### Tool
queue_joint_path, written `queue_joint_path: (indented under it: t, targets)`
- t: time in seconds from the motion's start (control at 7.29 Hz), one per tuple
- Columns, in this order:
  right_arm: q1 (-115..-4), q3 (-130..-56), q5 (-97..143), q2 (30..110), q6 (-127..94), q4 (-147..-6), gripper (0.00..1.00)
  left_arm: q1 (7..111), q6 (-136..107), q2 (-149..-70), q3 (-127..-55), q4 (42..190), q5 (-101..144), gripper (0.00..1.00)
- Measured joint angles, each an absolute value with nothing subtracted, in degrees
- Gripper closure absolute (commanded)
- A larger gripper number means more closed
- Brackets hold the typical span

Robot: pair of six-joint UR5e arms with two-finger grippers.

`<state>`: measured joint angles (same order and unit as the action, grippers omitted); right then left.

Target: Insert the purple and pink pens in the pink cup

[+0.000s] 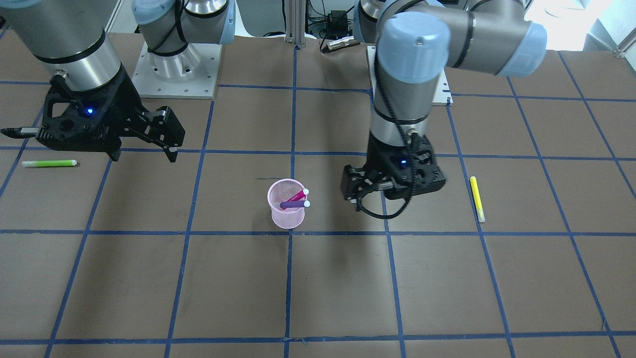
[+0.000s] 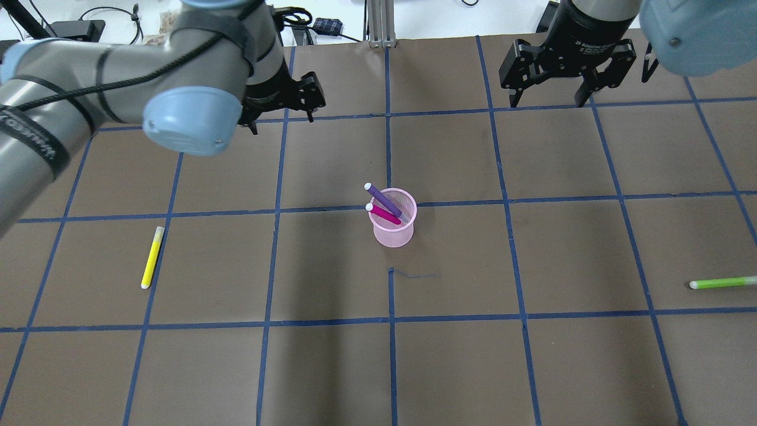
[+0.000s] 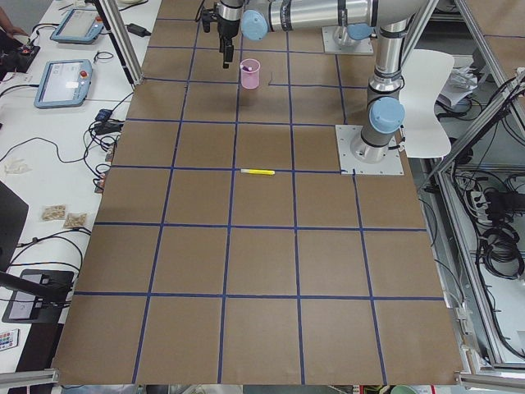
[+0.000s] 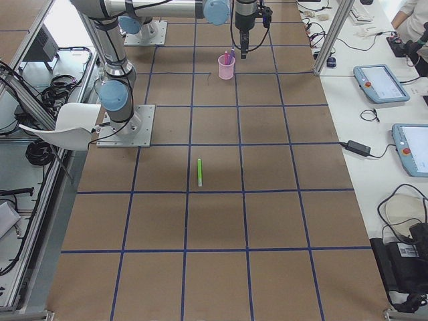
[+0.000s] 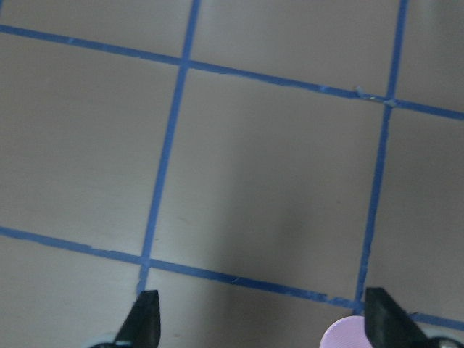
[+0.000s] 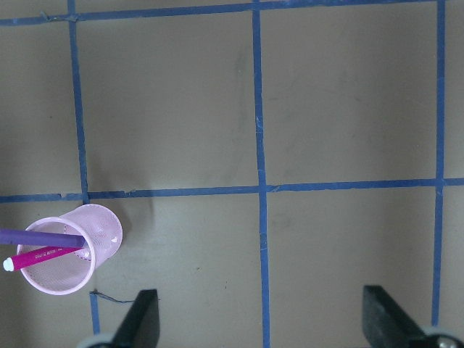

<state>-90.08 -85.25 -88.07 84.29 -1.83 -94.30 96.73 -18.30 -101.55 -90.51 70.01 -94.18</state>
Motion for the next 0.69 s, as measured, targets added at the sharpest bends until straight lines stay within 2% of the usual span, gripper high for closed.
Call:
queue_joint_path:
  t: [0.27,0.69]
  targets:
    - [-89.96,-85.21,-87.82,84.29,-1.44,-94.31,0.00,89.32,-6.17,-97.87,-90.24,78.28,-92.28,0.00]
    - [-90.21,-85.13,-88.40,84.33,-1.67,-95.05,0.00,86.55,6.27,-90.68,-91.78,88.45,-88.92,0.00]
